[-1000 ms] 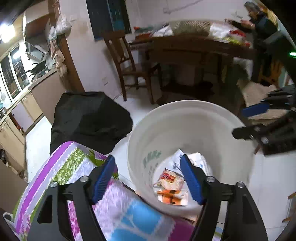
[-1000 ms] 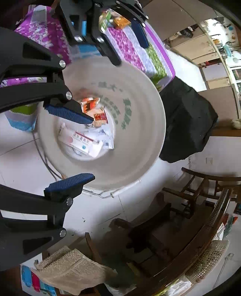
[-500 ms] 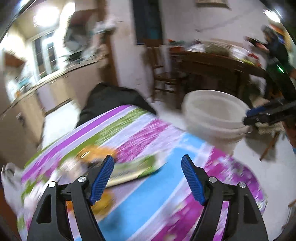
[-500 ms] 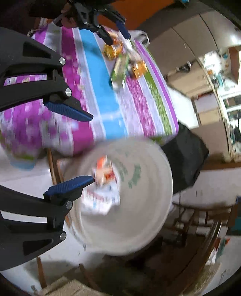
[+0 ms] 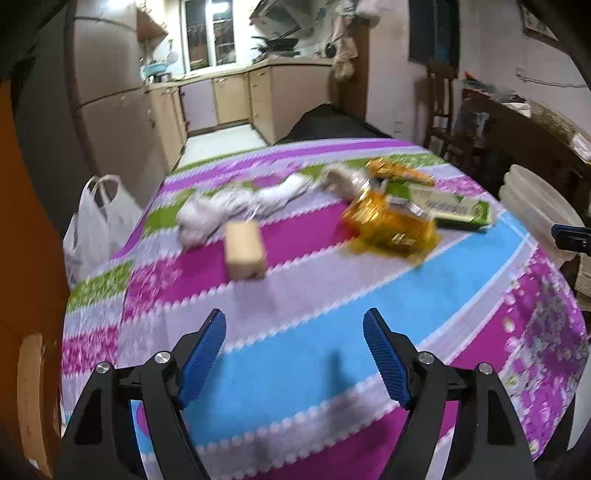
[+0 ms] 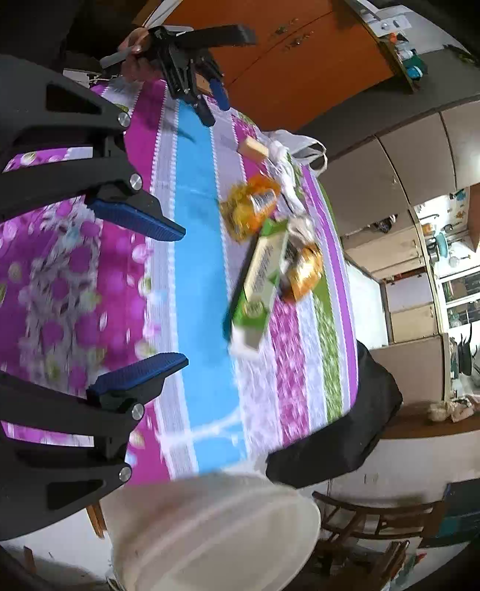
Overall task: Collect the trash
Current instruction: 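Move both tools back over the table toward the remaining trash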
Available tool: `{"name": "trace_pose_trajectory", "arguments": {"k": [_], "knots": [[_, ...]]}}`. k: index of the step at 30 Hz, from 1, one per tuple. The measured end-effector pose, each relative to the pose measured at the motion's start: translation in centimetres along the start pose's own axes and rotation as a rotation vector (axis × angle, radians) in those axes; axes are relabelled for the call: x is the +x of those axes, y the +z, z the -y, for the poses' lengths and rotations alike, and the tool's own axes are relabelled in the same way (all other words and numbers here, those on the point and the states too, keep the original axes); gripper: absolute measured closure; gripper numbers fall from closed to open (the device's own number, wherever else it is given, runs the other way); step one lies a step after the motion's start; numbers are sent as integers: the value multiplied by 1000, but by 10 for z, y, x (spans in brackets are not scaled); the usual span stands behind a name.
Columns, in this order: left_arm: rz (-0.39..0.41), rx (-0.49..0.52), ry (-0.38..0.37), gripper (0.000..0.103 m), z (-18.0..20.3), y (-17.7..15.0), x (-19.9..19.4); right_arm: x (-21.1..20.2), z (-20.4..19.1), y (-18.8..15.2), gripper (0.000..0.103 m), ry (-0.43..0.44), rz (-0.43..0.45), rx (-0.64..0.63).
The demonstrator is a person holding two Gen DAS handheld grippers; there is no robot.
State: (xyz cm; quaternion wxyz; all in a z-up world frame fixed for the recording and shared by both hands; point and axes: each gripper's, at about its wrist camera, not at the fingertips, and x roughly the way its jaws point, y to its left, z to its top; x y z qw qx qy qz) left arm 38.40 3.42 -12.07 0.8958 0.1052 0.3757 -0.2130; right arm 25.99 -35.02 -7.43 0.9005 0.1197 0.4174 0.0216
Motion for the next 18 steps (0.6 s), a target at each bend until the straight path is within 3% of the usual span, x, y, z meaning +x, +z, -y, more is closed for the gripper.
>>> {"name": "trace_pose_trajectory", "arguments": {"k": [5,10,14,18], "knots": [[-1,-18,-7,21,1,-6,0,14,-20,-14,43,-5,14,-38],[-10,-36,-38,19,15,3,7,30,-23,-15,43,-63,-22,-131],[-38,-65,-69,19,28,6,16,35,-22,9,43,-131,8,-311],[-49,-69,-86,17,37,6,21,61,-23,52,26,-83,-60,-502]]}}
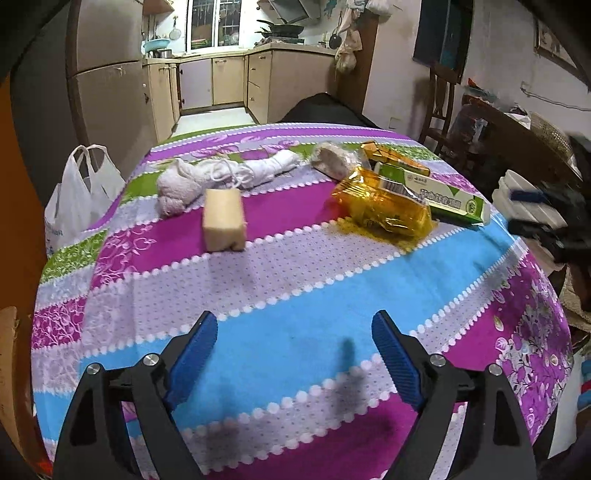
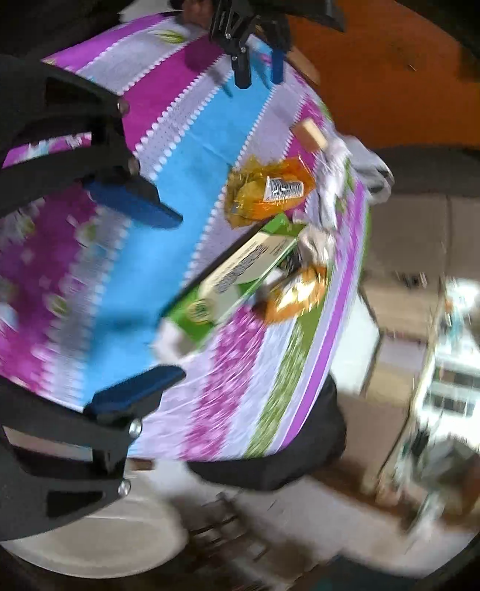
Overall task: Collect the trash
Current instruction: 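Move both tools back over the table toward the remaining trash, then grasp the green box with the right tool while the left tool grasps the yellow bread bag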
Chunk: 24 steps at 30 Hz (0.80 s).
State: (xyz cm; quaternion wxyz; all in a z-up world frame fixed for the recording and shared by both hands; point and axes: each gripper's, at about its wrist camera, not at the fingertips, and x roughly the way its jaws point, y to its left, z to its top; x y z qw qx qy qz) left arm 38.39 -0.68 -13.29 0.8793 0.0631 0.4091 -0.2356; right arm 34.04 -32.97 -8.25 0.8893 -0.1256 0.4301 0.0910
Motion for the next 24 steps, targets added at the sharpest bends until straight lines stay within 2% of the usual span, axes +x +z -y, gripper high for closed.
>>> {"name": "trace_pose_trajectory", "arguments": {"k": [4,6,8,10,13,16,18,21,22,24], "knots": [[-16,-14,-9,16,6,2,3,38,3,26,25,76,-90,-145],[-23,-25,-8,14,6,4,4,61,0,34,25,79,-125,-214],[-23,-33,-1,14,4,3,3,82,-3,35,34,100,-194,-226],[-26,-45,13,12,2,3,3,84,1,39,59,176,-186,-151],[-35,-72,29,10,-5,2,5,78,-14,33,64,135,-176,-116],[-51,-104,39,10,-10,1,7,62,-46,19,71,221,-186,-41],[-52,-114,50,10,-13,1,5,46,-72,9,71,287,-178,-24],[-51,-115,65,10,-18,-3,-1,14,-92,-12,71,410,-116,86],[-51,-116,67,10,-20,-4,-4,6,-92,-19,71,404,-96,127],[-45,-115,68,10,-22,-8,-11,-6,-82,-32,71,323,-70,200]]}}
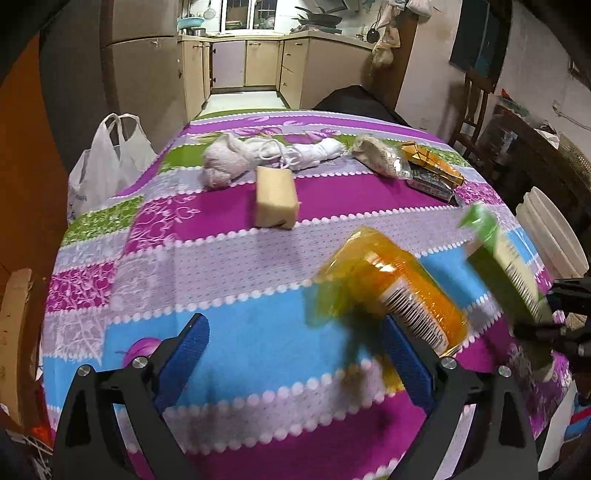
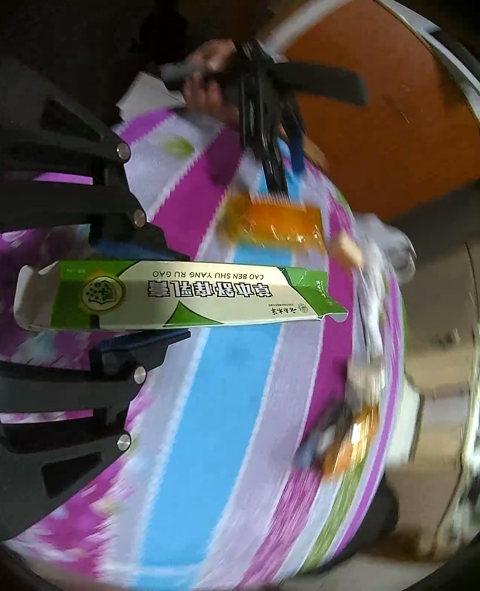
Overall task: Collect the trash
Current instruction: 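Grasp the green box with the right tool while the left tool grasps the yellow bread bag, then carry the green box and yellow bag over the white bucket with both tools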
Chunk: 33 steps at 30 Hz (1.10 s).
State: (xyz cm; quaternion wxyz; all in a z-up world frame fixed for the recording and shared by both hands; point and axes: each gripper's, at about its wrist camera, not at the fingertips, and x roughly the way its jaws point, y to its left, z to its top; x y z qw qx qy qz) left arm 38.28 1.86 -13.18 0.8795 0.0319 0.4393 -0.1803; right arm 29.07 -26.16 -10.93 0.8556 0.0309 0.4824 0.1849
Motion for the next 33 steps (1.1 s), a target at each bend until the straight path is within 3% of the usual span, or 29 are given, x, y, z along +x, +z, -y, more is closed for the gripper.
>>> {"name": "trace_pose_trajectory", "arguments": {"k": [5,9,13,16,18,20,21,23,25,26,30,32,33], "knots": [[43,-18,-65,9,4,1,-28,-24,49,-27,71,-142,72,226],[51,-37,-161,5,40,16,-35,-25,66,-37,70,-181,83,300],[25,-32,-113,5,76,23,-10,-22,67,-42,68,-221,89,301],[4,-82,-33,6,85,23,13,-17,67,-42,66,-236,98,299],[-3,-110,19,17,85,21,23,-18,65,-43,66,-238,110,301],[-45,-130,16,22,85,15,32,-17,65,-41,66,-238,115,303],[-29,-114,31,24,87,13,32,-16,65,-40,66,-242,118,297],[-15,-73,57,29,93,10,35,-15,63,-40,61,-247,123,284],[-7,-67,55,35,95,9,35,-16,61,-40,38,-276,130,272],[-5,-65,55,40,96,9,35,-16,60,-41,37,-293,131,260],[-1,-46,49,47,91,9,35,-14,56,-45,41,-311,116,228],[0,-33,50,49,89,7,34,-13,54,-46,51,-343,123,201],[-2,-22,53,50,89,7,34,-13,53,-46,63,-357,124,192]]}}
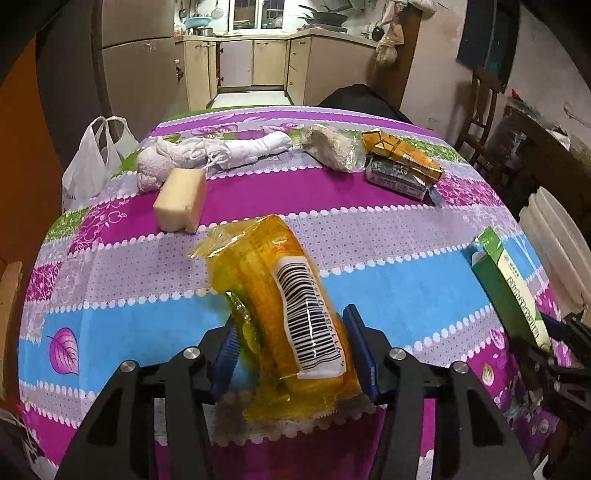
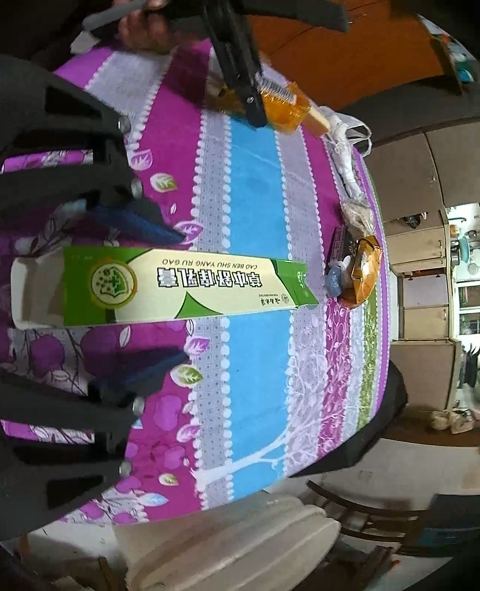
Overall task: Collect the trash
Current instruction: 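Carry the green box and yellow bag over the white bucket with both tools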
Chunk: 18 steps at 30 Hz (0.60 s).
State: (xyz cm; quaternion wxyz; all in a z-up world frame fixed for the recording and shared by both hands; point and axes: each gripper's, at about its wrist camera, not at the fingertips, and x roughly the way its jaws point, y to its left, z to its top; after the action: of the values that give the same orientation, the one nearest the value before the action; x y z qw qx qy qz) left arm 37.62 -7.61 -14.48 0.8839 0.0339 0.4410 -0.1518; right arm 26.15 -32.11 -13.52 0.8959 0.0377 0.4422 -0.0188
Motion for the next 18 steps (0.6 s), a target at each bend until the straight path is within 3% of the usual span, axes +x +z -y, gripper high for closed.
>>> {"name": "trace_pose_trajectory", "arguments": {"k": [1,7,18], "knots": [[-2,4,0,51,-2,-1,-3,0,-1,0,68,-4,2,-4],[-8,54,56,58,2,3,-12,-8,-1,4,69,77,7,57],[105,137,142,58,19,25,-46,-42,-6,24,69,147,37,109]]}}
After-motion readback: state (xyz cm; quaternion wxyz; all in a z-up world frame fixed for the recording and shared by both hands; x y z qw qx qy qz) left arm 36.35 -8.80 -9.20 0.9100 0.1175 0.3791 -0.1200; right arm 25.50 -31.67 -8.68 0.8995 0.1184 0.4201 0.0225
